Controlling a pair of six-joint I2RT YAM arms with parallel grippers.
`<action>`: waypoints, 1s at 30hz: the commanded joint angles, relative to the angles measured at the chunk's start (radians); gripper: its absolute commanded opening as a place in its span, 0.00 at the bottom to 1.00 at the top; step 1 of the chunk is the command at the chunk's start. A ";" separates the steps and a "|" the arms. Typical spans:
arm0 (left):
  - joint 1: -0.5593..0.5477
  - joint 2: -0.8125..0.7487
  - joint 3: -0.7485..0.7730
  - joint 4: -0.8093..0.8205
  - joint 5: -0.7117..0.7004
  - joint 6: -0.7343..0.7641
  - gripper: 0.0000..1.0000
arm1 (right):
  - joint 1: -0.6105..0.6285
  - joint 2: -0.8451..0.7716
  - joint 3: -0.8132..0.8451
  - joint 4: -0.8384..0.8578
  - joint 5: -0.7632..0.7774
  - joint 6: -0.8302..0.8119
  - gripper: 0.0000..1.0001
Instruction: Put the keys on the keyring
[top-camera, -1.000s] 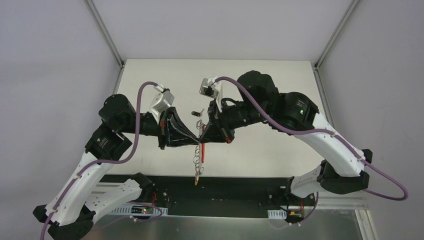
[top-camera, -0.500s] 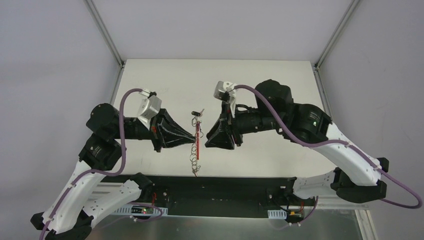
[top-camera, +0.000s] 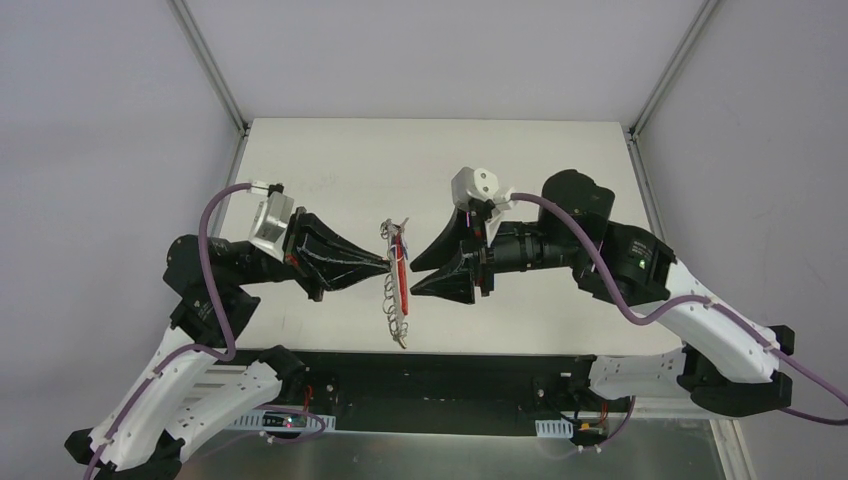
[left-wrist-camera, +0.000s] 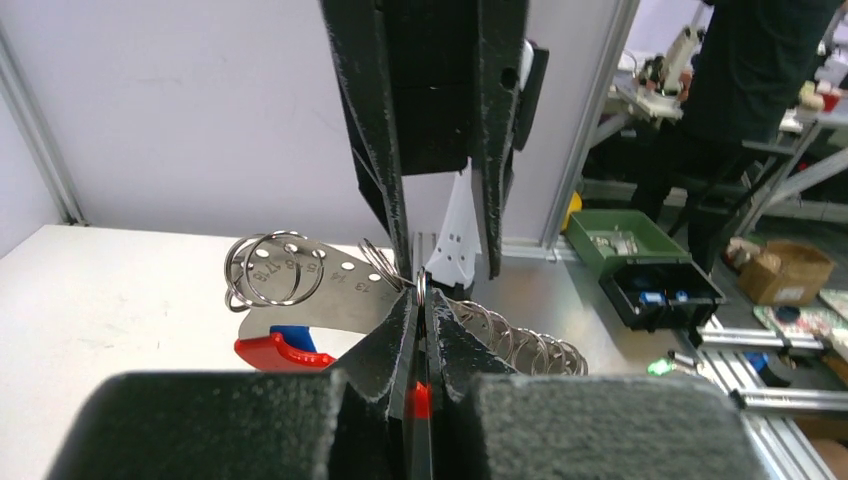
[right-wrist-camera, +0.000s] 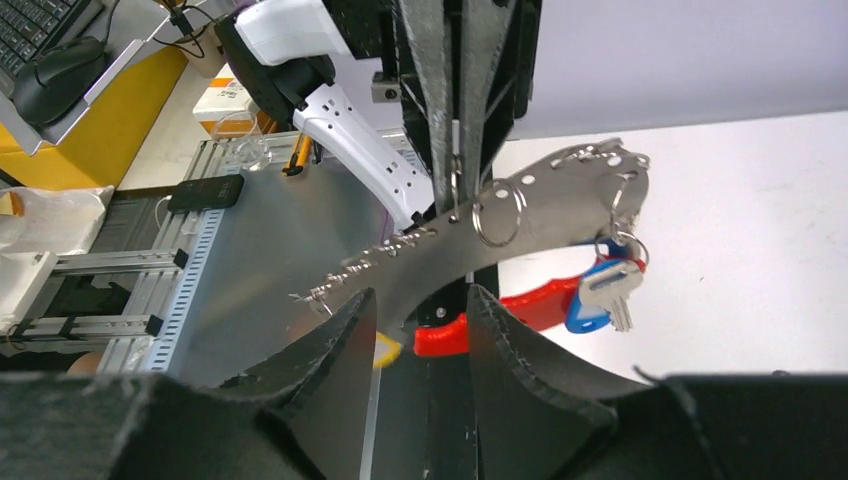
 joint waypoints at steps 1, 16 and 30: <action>-0.008 -0.029 -0.045 0.209 -0.087 -0.089 0.00 | 0.017 0.005 0.004 0.133 -0.018 -0.072 0.41; -0.009 -0.051 -0.109 0.349 -0.126 -0.188 0.00 | 0.080 0.052 0.066 0.179 0.035 -0.206 0.39; -0.009 -0.073 -0.114 0.358 -0.107 -0.197 0.00 | 0.122 0.064 0.075 0.253 0.115 -0.238 0.36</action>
